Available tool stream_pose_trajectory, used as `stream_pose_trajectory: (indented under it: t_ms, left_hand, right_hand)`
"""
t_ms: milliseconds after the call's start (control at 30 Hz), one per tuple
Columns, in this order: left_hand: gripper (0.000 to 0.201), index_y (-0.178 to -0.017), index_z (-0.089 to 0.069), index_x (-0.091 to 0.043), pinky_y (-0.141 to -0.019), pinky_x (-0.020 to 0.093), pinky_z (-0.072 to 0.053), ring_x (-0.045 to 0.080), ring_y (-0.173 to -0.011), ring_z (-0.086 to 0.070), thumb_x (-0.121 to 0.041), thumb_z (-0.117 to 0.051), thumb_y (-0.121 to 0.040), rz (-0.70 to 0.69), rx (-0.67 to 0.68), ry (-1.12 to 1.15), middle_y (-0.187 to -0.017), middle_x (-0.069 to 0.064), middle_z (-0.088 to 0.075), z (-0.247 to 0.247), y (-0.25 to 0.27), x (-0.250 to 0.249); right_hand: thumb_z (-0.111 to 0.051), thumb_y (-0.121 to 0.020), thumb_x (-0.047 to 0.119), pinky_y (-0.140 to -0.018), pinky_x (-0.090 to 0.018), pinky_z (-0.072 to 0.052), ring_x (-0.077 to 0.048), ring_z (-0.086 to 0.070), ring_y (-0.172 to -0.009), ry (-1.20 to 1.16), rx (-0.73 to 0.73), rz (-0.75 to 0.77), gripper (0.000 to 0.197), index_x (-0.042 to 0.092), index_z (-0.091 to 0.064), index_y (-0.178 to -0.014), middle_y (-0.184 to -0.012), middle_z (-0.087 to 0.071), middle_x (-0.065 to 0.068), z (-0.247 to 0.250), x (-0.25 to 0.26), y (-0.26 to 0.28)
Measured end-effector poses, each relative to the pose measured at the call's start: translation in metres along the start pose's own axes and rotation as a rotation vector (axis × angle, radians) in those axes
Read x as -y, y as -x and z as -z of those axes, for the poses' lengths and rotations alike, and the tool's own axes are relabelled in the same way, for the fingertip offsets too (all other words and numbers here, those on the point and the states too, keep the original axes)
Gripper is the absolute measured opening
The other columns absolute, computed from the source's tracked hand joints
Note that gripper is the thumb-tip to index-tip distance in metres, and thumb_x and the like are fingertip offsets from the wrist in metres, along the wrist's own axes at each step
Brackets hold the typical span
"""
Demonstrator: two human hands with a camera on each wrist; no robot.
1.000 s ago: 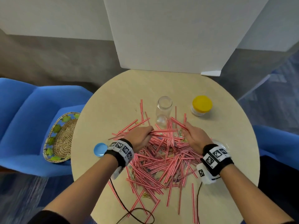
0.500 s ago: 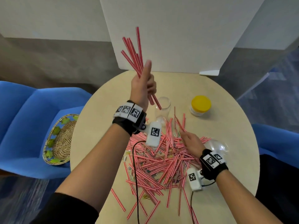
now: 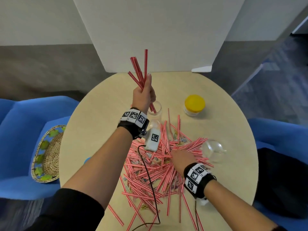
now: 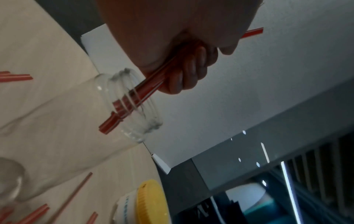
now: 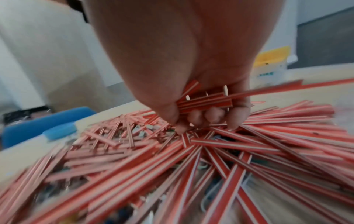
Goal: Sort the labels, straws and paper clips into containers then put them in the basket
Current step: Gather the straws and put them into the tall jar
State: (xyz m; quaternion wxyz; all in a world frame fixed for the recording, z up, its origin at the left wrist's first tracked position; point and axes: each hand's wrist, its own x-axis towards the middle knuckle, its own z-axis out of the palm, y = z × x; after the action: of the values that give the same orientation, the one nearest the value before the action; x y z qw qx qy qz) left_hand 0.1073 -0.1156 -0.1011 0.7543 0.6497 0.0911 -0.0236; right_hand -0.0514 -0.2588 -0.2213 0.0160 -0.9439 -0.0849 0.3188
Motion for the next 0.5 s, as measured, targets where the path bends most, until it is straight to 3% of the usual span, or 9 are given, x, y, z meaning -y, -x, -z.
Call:
stream_pose_trajectory:
  t_ms: [67,133,200,300,400,500]
  left_hand:
    - [0.053,-0.057,-0.046,-0.013,-0.050,0.026,-0.036,0.015,-0.048,-0.039,-0.045,-0.046,-0.100,-0.055,0.053,-0.153,-0.051,-0.001,-0.042,0.000,0.001,0.007]
    - [0.050,-0.071,-0.057,-0.005,-0.052,0.021,-0.041,0.015,-0.057,-0.047,-0.042,-0.043,-0.102,-0.123,0.084,-0.289,-0.063,0.003,-0.052,0.002,0.003,0.014]
    - [0.044,-0.084,-0.059,-0.003,-0.053,0.018,-0.041,0.013,-0.059,-0.048,-0.039,-0.042,-0.102,-0.177,0.093,-0.337,-0.071,0.002,-0.054,0.005,0.006,0.021]
    - [0.043,-0.098,-0.061,-0.001,-0.062,0.025,-0.048,0.008,-0.065,-0.055,-0.041,-0.044,-0.101,-0.224,0.080,-0.381,-0.076,0.001,-0.058,0.010,0.007,0.030]
    - [0.047,-0.086,-0.055,-0.001,-0.060,0.040,-0.050,0.025,-0.063,-0.055,-0.045,-0.045,-0.096,-0.322,0.101,-0.511,-0.071,0.016,-0.054,0.019,0.001,0.042]
    - [0.039,-0.082,-0.056,-0.013,-0.070,0.050,-0.051,0.029,-0.074,-0.058,-0.050,-0.048,-0.092,-0.314,0.128,-0.672,-0.078,0.008,-0.057,0.028,-0.004,0.054]
  right_hand:
    - [-0.042,-0.096,0.007,-0.092,-0.039,-0.049,-0.028,-0.057,-0.111,0.097,-0.015,0.024,0.034,0.010,-0.049,-0.129,-0.123,-0.060,-0.012,-0.006,0.002,0.002]
    - [-0.046,-0.094,0.007,-0.094,-0.041,-0.049,-0.028,-0.055,-0.113,0.104,-0.040,0.040,0.037,0.011,-0.050,-0.130,-0.125,-0.057,-0.011,-0.011,0.002,0.004]
    - [-0.050,-0.092,0.006,-0.092,-0.039,-0.050,-0.027,-0.054,-0.113,0.087,-0.059,0.058,0.040,0.014,-0.049,-0.131,-0.127,-0.055,-0.010,-0.012,-0.001,0.004]
    - [-0.062,-0.083,0.002,-0.099,-0.041,-0.048,-0.028,-0.050,-0.121,0.047,-0.093,0.161,0.059,0.018,-0.045,-0.138,-0.137,-0.047,-0.011,-0.011,-0.007,0.006]
    - [-0.071,-0.078,0.008,-0.105,-0.040,-0.043,-0.028,-0.043,-0.128,0.079,-0.042,0.346,0.072,0.021,-0.040,-0.142,-0.144,-0.037,-0.008,-0.011,-0.005,0.014]
    - [-0.078,-0.075,0.018,-0.110,-0.046,-0.038,-0.032,-0.034,-0.136,0.176,0.001,0.442,0.085,0.021,-0.032,-0.147,-0.152,-0.029,-0.013,-0.016,0.002,0.019]
